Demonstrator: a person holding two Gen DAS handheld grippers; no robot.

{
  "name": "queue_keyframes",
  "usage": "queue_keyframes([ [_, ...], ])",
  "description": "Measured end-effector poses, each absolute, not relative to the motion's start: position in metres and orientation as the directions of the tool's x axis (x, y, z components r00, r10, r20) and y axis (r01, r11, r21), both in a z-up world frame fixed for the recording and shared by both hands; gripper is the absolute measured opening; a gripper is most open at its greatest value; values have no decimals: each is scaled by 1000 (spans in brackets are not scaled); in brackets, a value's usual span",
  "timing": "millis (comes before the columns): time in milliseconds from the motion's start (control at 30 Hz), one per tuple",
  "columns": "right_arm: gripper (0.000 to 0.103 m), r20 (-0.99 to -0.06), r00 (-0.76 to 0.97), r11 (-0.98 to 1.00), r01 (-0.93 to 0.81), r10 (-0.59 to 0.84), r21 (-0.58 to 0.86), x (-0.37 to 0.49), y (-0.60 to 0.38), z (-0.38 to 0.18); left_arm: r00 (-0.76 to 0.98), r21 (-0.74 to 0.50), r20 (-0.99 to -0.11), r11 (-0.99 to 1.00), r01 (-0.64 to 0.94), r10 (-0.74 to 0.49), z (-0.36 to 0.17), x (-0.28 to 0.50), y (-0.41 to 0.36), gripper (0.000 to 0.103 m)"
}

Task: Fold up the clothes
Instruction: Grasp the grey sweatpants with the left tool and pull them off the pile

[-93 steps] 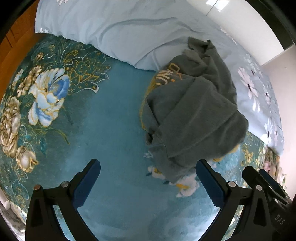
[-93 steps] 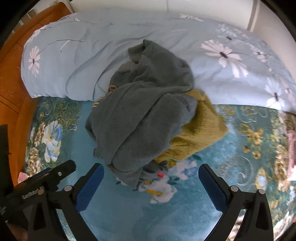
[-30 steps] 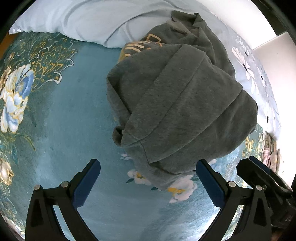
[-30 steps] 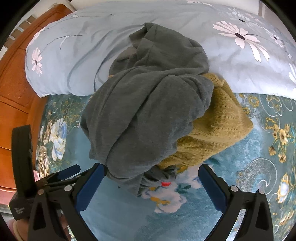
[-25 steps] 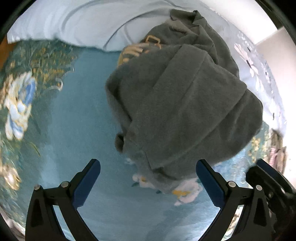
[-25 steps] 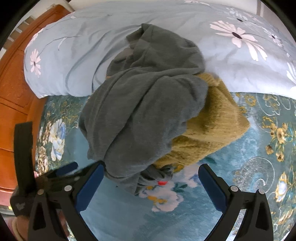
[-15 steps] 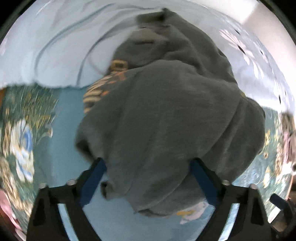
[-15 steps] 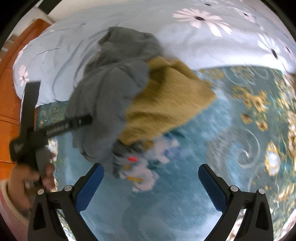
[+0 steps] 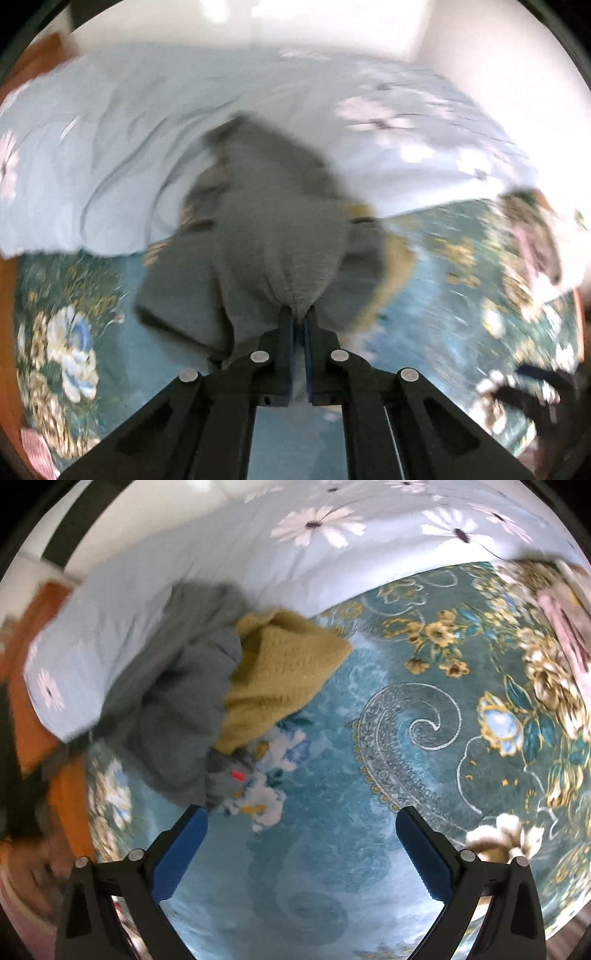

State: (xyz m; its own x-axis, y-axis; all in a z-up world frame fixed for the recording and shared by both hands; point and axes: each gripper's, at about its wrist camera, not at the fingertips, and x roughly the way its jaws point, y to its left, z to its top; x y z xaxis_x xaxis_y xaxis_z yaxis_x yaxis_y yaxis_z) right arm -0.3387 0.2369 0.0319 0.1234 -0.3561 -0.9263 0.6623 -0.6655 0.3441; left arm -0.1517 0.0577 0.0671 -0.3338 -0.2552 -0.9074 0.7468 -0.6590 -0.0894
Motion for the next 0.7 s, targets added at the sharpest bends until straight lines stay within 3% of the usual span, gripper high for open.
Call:
queue_keyframes([
  [200, 103, -899, 45, -718, 585, -437, 378, -364, 274, 71, -446, -173, -887, -811, 559, -119, 90, -183, 161, 4],
  [467, 103, -900, -67, -791, 508, -431, 341, -396, 352, 98, -431, -322, -892, -862, 392, 137, 78, -225, 271, 4],
  [600, 103, -916, -89, -839, 443, -392, 316, -410, 381, 99, -340, -325, -920, -864, 384, 195, 53, -245, 296, 5],
  [700, 103, -920, -97, -835, 464, -381, 297, -412, 384, 104, -333, -358, -919, -805, 474, 212, 37, -240, 282, 6],
])
